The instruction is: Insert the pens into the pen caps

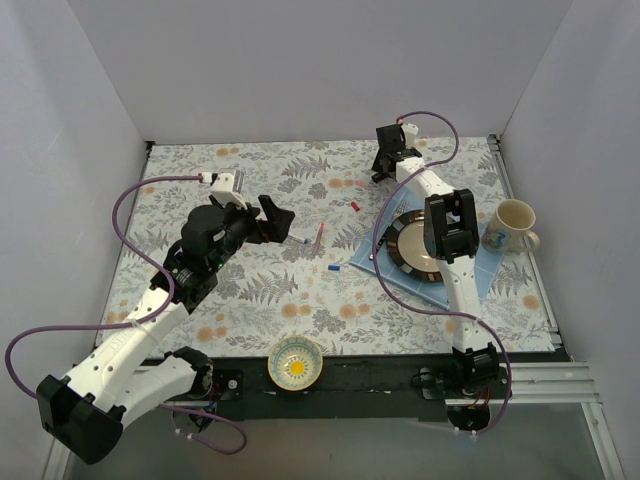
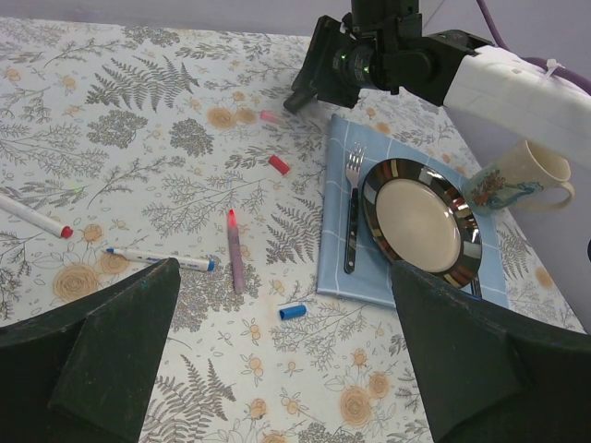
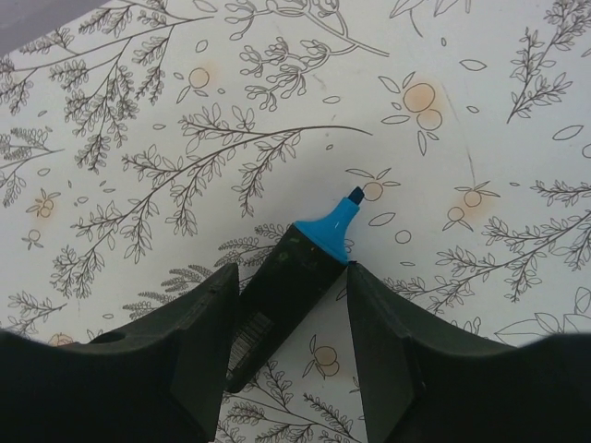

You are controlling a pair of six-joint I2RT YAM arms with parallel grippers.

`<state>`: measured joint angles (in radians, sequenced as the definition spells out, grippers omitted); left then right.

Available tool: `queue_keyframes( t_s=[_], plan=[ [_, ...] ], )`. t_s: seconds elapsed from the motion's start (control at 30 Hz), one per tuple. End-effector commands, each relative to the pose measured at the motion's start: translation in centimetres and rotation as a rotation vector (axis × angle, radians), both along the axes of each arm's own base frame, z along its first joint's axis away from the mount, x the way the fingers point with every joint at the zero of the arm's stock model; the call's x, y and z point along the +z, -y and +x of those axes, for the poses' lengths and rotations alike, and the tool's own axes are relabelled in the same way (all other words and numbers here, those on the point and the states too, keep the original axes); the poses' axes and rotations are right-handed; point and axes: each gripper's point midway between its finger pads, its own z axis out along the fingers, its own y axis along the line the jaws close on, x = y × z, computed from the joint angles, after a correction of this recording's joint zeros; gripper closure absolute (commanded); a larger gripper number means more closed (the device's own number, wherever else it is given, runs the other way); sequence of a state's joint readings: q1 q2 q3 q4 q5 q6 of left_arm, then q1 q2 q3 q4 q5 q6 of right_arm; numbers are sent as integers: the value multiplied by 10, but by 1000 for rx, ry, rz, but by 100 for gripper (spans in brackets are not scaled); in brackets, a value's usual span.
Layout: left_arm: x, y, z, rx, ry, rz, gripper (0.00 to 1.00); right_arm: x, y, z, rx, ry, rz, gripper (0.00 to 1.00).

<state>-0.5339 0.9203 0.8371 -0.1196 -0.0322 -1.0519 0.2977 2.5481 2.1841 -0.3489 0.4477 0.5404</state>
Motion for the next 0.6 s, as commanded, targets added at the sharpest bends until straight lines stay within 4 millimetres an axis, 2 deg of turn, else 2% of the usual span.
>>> queue_keyframes(
  t_s=[0.0, 0.37, 0.57],
  plan=[
    [15, -2, -2, -2, 43, -12, 2, 10, -13, 3, 123, 11, -23, 44],
    [18, -2, -5, -6, 53, -18, 2, 10, -24, -10, 239, -66, -37, 48],
    [22, -1, -7, -17, 63, -23, 2, -4, -28, -26, 285, -131, -70, 47]
  ],
)
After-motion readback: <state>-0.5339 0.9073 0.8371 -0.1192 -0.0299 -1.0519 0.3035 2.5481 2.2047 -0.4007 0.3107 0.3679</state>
